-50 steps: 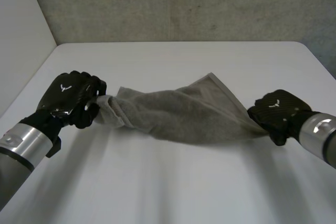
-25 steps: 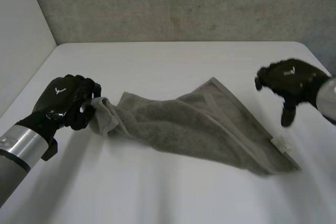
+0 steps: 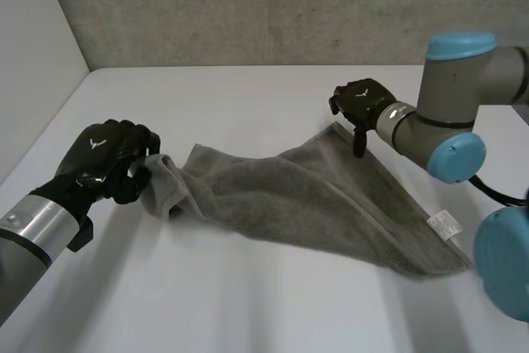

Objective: Fold the towel.

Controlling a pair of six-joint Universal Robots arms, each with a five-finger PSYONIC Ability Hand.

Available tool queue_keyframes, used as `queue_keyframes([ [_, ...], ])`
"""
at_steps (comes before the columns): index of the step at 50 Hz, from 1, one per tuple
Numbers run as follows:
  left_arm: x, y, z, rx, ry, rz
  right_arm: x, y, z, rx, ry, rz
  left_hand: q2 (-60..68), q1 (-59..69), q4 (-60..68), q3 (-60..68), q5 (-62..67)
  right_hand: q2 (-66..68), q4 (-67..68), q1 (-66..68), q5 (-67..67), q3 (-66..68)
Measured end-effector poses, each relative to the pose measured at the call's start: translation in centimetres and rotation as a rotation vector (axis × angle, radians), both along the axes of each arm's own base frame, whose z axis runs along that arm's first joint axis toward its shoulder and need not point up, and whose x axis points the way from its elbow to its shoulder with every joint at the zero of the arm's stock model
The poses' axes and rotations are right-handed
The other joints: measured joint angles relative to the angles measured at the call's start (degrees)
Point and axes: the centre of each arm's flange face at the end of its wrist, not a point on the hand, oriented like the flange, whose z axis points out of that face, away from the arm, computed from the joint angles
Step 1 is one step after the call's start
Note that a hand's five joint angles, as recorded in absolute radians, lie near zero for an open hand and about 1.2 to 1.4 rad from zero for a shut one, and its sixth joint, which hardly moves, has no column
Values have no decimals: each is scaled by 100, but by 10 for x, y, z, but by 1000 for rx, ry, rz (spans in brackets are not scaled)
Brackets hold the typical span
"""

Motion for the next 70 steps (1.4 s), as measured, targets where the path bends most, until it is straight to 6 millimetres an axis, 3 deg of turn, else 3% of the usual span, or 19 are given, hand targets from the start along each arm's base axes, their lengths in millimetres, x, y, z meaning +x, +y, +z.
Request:
queue_keyframes([
  [6, 0, 0, -1, 3, 1, 0, 8, -4, -17, 12, -14, 0, 0, 0, 0, 0, 0, 0, 0, 0, 0, 0],
  [15, 0, 0, 0, 3, 3, 2, 11, 1, -21, 37, -2, 1, 0, 0, 0, 0, 0, 0, 0, 0, 0, 0],
  [21, 0, -1, 0, 2, 5, 3, 11, 11, -6, 55, 3, 5, 0, 0, 0, 0, 0, 0, 0, 0, 0, 0],
  [30, 0, -2, 1, -12, 7, 4, 0, 42, 27, 178, -13, -8, 0, 0, 0, 0, 0, 0, 0, -1, 0, 0],
  [36, 2, -3, 1, -24, 7, 9, -13, 65, 30, 287, -12, -27, 0, 6, -78, -165, -1, 0, 0, -1, 0, 0],
  [39, 3, -4, 2, -31, 4, 15, -18, 76, 24, 329, -2, -29, -1701, -1418, -1971, -2014, -1653, 0, 0, -1, 0, 0],
  [40, 4, -5, 3, -36, 3, 17, -20, 80, 21, 344, 2, -29, -2895, -2569, -3230, -3231, -2854, 0, 0, -1, 0, 0],
  [41, 5, -5, 4, -39, 2, 18, -21, 82, 20, 349, 4, -28, -3347, -3036, -3592, -3584, -3202, 0, 0, -1, 0, 0],
  [43, 6, -5, 8, -57, -4, 19, -24, 88, 16, 361, 7, -26, -5573, -5269, -6034, -6006, -5545, 0, 0, -1, 0, 0],
  [46, 9, -6, 18, -99, -13, 17, -27, 93, 14, 357, 5, -26, -6703, -6217, -7017, -7151, -6798, 0, 0, -1, 0, 0],
  [59, 38, -22, 92, -274, 15, -28, -45, 102, 16, 274, -32, -56, -6871, -6307, -7098, -7305, -6958, 0, 0, -1, 0, 0],
  [64, 29, -32, 95, -231, 72, -54, -49, 109, 13, 274, -32, -61, -6868, -6306, -7097, -7304, -6913, 0, 0, -1, 0, 0],
  [70, 3, -60, 72, -118, 108, -50, -58, 122, 16, 270, -36, -69, -6785, -6294, -7080, -7206, -6683, 0, 0, -2, 0, 0],
])
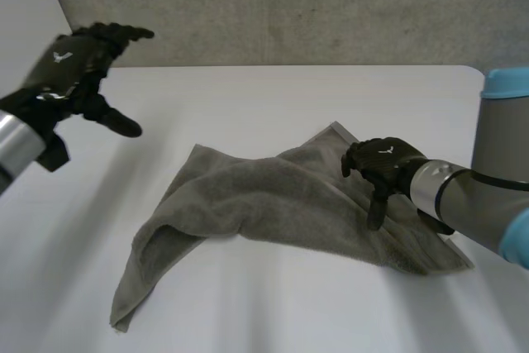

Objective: Fold the towel.

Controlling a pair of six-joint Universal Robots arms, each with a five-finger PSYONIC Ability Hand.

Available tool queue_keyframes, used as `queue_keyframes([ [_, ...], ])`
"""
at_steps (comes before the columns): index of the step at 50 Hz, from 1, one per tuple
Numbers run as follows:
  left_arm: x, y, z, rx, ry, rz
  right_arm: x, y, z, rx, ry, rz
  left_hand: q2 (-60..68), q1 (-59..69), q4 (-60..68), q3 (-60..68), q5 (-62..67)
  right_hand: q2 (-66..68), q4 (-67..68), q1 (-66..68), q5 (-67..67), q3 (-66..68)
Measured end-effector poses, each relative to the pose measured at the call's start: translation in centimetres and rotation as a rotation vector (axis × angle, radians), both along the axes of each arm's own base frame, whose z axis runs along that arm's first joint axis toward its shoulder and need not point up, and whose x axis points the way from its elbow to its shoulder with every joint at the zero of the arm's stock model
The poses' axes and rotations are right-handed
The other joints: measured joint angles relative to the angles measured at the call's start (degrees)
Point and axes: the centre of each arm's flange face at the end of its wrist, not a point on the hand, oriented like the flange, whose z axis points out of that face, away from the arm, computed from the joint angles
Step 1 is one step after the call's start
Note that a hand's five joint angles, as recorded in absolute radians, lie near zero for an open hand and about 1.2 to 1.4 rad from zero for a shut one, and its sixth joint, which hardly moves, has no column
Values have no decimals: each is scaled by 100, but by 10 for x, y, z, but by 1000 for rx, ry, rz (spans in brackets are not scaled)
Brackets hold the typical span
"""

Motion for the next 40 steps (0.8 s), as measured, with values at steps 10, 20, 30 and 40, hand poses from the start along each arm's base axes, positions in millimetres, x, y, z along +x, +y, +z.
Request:
queue_keyframes([
  [10, -34, -54, -55, 165, -161, 76, -25, 13, 7, -42, -18, -30, 365, 391, 440, 398, 374, 0, 0, 0, 0, 0],
  [20, -67, -88, -91, 230, -420, 132, -44, 25, -9, -21, -5, -27, 698, 737, 766, 730, 702, 0, 0, -1, 0, 0],
  [30, -84, -109, -101, 211, -460, 130, -49, 26, -21, -16, -1, -32, 1301, 1371, 1408, 1366, 1341, 0, 0, -1, 0, 0],
  [40, -99, -109, -117, 262, -479, 54, -49, 26, -25, -24, -1, -32, 1350, 1407, 1432, 1397, 1386, 0, 0, -1, 0, 0],
])
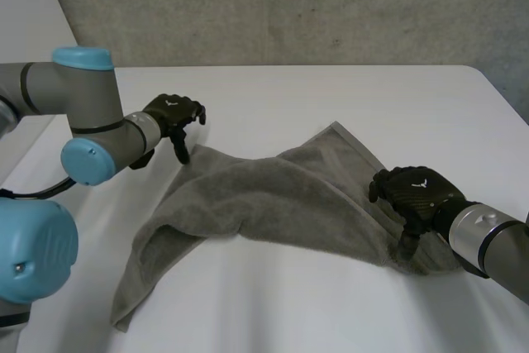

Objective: Fold the towel.

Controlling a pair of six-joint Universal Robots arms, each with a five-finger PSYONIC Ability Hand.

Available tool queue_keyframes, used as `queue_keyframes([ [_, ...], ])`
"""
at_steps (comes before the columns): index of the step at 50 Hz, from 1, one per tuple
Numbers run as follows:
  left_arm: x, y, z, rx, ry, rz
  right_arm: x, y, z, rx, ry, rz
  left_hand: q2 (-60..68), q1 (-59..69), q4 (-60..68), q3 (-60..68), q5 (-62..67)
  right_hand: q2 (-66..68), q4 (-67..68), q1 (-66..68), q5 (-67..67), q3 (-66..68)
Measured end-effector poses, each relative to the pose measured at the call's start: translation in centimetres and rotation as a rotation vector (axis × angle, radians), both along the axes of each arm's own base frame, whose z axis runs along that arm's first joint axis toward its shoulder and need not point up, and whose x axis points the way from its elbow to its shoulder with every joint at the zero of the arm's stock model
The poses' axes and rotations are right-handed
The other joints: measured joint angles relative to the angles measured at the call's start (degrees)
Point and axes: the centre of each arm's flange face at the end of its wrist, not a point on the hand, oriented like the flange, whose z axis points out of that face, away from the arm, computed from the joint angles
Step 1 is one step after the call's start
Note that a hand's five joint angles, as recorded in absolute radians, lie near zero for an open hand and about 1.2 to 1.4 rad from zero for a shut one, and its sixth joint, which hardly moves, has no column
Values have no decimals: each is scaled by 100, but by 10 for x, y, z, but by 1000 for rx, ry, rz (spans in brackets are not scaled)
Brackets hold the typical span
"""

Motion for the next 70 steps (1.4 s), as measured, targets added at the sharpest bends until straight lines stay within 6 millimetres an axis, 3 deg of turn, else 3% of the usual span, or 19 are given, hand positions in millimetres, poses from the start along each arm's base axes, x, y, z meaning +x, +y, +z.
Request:
queue_keyframes([
  [20, -5, 4, -23, 62, -23, -48, -4, -4, -5, -3, 18, -5, 388, 357, 368, 363, 343, 0, 0, 0, 0, 0],
  [37, -3, 8, -27, 60, -88, -69, -5, -5, -6, -6, 28, -2, 1767, 1734, 1758, 1745, 1662, 0, 0, 0, 0, 0],
  [44, -5, 11, -28, 76, -93, -72, -5, -5, -6, -6, 29, -2, 1613, 1589, 1594, 1588, 1548, 0, 0, 0, 0, 0],
  [51, -6, 12, -28, 75, -97, -71, -5, -5, -7, -4, 29, -1, 754, 741, 750, 721, 650, 0, 0, 0, 0, 0],
  [60, -8, 14, -28, 71, -105, -65, -5, -4, -7, -6, 36, 3, 826, 801, 814, 803, 776, 0, 0, 0, 0, 0],
  [70, -8, 16, -30, 85, -109, -66, -5, -4, -8, -8, 46, 9, 3001, 2984, 3042, 3003, 2935, 0, 0, 0, 0, 0],
])
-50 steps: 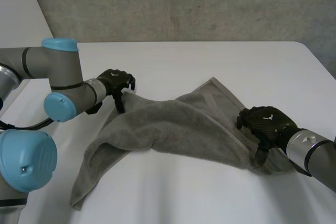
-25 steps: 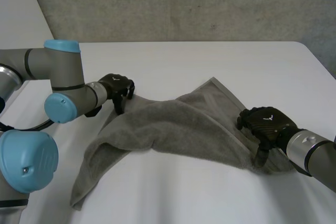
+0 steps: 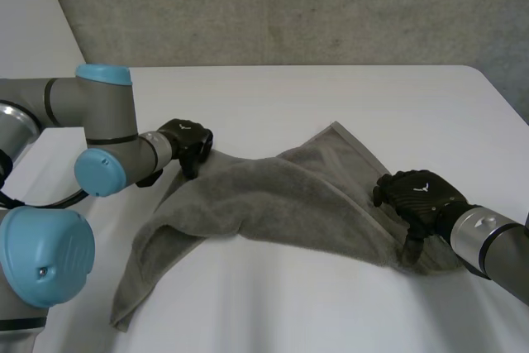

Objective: Fold the towel.

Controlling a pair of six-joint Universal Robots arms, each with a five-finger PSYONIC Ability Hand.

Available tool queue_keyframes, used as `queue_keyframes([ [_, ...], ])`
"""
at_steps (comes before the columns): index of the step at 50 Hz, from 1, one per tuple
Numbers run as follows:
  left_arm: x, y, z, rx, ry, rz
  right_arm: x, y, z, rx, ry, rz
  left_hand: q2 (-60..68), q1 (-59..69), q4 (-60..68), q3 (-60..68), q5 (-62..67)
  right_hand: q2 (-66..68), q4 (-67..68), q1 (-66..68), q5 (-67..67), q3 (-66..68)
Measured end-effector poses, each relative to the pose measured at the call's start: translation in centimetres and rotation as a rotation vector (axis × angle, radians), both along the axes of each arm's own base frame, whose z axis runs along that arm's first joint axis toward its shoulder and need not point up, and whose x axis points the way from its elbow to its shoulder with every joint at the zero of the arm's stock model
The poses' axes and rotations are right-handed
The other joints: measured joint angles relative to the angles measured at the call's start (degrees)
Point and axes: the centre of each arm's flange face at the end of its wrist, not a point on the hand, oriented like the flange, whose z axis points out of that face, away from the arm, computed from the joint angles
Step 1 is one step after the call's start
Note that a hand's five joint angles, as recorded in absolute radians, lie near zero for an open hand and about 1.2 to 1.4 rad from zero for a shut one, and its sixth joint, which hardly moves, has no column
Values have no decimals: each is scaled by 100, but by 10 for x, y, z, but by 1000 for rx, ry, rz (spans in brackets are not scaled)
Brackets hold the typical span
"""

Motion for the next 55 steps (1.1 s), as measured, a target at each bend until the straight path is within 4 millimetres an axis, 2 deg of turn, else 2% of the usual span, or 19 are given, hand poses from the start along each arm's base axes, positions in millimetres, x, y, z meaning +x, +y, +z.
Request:
queue_keyframes([
  [4, -1, 3, 0, 8, -4, -4, 0, 0, -1, 2, 1, 0, 955, 1008, 987, 1017, 993, 0, 0, 0, 0, 0],
  [5, -2, 5, 1, 8, -5, -8, 0, 0, -1, 3, 1, 0, 1759, 1846, 1801, 1844, 1817, 0, 0, 0, 0, 0],
  [7, -5, 7, 3, 6, -6, -16, 0, 0, -1, 4, 1, 0, 2415, 2093, 2419, 2498, 2282, 0, 0, 0, 0, 0],
  [19, -13, 25, 22, -19, -24, -56, 0, 1, -1, 6, 0, 2, 2542, 2083, 2550, 2618, 2328, 0, 0, 0, 0, 0],
  [20, -13, 25, 23, -25, -24, -55, 0, 1, -1, 6, 0, 2, 2234, 1858, 2202, 2250, 2130, 0, 0, 0, 0, 0],
  [23, -12, 21, 28, -74, -21, -37, 0, 1, -1, 7, 0, 2, -716, -1140, -951, -774, -859, 0, 0, 0, 0, 0],
  [24, -12, 20, 29, -82, -21, -33, 0, 1, -1, 7, 0, 2, -1284, -1604, -1557, -1366, -1331, 0, 0, 0, 0, 0],
  [25, -12, 18, 29, -102, -21, -22, 0, 1, -1, 7, 0, 3, -2351, -2546, -2509, -2349, -2402, 0, 0, 0, 0, 0],
  [28, -11, 12, 29, -141, -22, 1, 0, 1, -2, 7, 1, 3, -3281, -3327, -3383, -3358, -3377, 0, 0, 0, 0, 0],
  [35, -11, 6, 17, -176, -59, 0, 0, 1, -2, 1, 10, 8, -3708, -3764, -3816, -3838, -3910, 0, 0, 0, 0, 0],
  [48, -14, 1, -10, -165, -110, -30, 0, -1, -3, -2, 23, 13, -3593, -3629, -3670, -3656, -3603, 0, 0, 0, 0, 0],
  [51, -14, 1, -11, -157, -112, -31, 0, -1, -5, 1, 24, 13, -2809, -2797, -2813, -2803, -2766, 0, 0, 0, 0, 0],
  [53, -13, 2, -11, -151, -114, -31, 0, -2, -5, 4, 24, 13, -1348, -1312, -1399, -1421, -1605, 0, 0, 0, 0, 0],
  [55, -13, 2, -11, -146, -115, -30, 0, -2, -6, 6, 24, 13, -364, -362, -372, -407, -672, 0, 0, 0, 0, 0],
])
